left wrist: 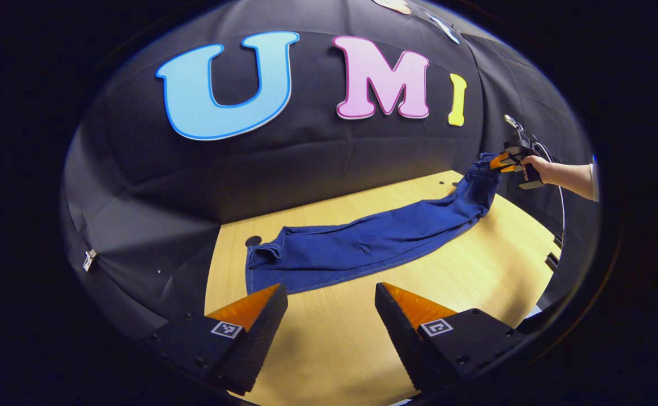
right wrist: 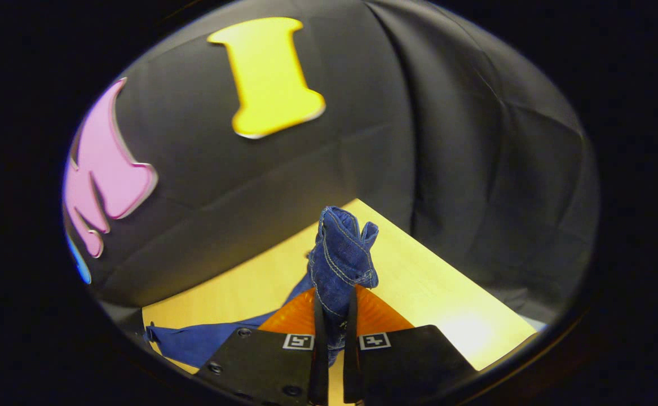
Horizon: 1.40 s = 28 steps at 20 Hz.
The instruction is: Grasp the waist and the cuffs of the jeans and fold them to make the two legs overlap; first hold the waist and fold one-third of the jeans toward the cuffs, then hold the cuffs and fold the remaining one-third in the same direction to finish folding.
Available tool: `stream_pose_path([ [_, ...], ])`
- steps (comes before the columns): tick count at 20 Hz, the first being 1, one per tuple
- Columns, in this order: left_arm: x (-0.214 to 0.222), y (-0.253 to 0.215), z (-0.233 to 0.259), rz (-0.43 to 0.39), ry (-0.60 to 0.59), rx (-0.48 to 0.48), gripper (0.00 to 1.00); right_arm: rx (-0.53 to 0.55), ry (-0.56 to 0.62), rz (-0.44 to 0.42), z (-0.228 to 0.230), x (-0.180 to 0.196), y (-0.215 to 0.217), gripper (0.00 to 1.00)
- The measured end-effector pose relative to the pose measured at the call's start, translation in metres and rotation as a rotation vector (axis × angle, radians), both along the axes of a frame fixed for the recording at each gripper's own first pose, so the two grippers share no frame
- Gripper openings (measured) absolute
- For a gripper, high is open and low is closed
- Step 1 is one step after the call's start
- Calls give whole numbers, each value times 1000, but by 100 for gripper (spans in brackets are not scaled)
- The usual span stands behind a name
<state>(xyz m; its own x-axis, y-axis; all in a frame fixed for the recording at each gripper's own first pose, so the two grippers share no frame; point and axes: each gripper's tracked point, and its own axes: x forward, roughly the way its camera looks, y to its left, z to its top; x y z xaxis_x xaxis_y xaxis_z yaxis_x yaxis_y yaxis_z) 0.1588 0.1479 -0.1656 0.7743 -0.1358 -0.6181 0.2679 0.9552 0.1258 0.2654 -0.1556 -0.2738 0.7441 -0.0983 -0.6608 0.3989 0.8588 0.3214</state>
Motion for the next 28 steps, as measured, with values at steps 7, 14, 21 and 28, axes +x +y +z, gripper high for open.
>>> stream_pose_path([
  [7,-19,44,11,56,-31,-62,99,-131,-128,428,109,-77,166,13],
  [14,-45,60,-16,185,57,-174,99,-101,166,722,-19,-181,237,14],
  [21,-39,69,-40,302,115,-288,97,105,169,867,-21,-212,278,51],
  [28,36,66,-90,240,283,-292,97,215,-2,1024,74,-231,257,96],
])
